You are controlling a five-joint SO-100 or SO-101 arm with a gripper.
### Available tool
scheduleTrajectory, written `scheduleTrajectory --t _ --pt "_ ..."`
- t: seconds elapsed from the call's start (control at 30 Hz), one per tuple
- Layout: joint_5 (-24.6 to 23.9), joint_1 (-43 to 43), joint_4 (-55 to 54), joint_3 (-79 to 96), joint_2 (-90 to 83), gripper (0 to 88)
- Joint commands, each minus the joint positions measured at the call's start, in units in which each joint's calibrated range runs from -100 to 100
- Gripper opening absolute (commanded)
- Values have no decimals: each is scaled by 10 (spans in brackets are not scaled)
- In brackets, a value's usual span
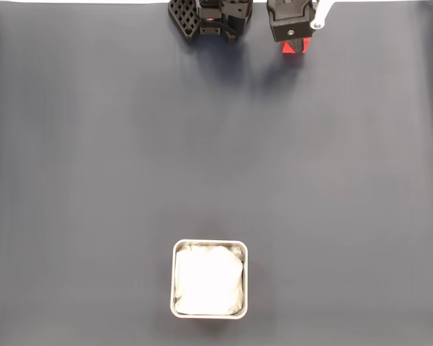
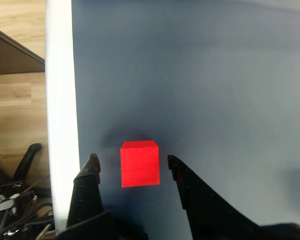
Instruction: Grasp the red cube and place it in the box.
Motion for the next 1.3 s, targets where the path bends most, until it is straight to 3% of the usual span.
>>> scheduleTrajectory --t 0.0,0.7,1.27 --pt "-2 -1 -16 0 10 323" --pt "-14 -18 -42 29 26 313" --pt "-18 -19 -33 18 25 107"
